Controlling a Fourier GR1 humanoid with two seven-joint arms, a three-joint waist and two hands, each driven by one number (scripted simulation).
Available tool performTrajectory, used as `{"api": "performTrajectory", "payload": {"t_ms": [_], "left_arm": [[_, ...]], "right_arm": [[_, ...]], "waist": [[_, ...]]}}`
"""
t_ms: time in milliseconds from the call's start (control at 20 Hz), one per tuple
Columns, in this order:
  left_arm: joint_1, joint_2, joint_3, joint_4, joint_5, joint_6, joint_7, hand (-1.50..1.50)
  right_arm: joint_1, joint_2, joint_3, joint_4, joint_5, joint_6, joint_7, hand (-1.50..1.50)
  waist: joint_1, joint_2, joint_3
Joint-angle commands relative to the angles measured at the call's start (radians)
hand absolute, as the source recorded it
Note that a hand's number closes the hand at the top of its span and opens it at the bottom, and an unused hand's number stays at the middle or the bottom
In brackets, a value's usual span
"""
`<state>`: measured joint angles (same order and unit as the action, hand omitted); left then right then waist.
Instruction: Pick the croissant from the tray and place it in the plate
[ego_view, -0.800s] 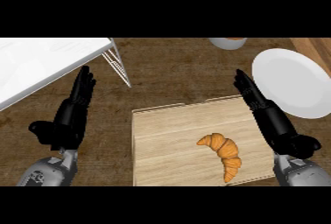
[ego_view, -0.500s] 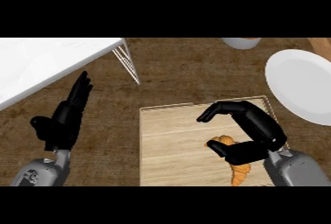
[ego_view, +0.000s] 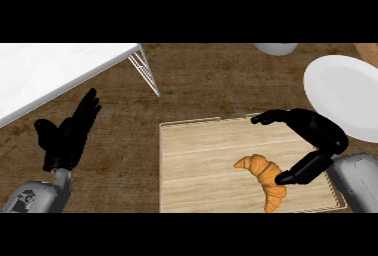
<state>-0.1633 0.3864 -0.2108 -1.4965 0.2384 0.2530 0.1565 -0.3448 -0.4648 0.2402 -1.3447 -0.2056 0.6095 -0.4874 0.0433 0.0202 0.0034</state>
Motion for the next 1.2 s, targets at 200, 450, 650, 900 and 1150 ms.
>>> {"api": "performTrajectory", "payload": {"t_ms": [200,450,650,900,1150], "left_arm": [[-0.027,0.004,0.051,0.097,0.030,-0.055,-0.027,0.00],[-0.013,-0.007,0.039,0.056,0.019,-0.054,-0.001,0.00],[0.002,-0.037,0.024,0.070,-0.031,-0.019,-0.025,0.00],[-0.028,-0.004,0.074,0.118,0.011,-0.100,-0.030,0.00],[-0.001,-0.029,0.086,0.088,-0.024,-0.070,-0.027,0.00]], "right_arm": [[-0.077,-0.155,0.085,0.166,0.274,0.107,-0.393,-1.50],[-0.157,-0.185,0.157,0.254,0.370,0.031,-0.461,-1.50],[-0.170,-0.184,0.232,0.203,0.421,-0.019,-0.420,-1.50],[-0.227,-0.203,0.316,0.236,0.511,-0.044,-0.405,-1.50],[-0.269,-0.169,0.333,0.276,0.633,-0.153,-0.397,-1.50]], "waist": [[-0.022,-0.008,-0.001],[-0.016,-0.013,-0.002],[-0.031,-0.017,-0.003],[-0.026,-0.015,-0.003],[-0.028,-0.018,-0.003]]}}
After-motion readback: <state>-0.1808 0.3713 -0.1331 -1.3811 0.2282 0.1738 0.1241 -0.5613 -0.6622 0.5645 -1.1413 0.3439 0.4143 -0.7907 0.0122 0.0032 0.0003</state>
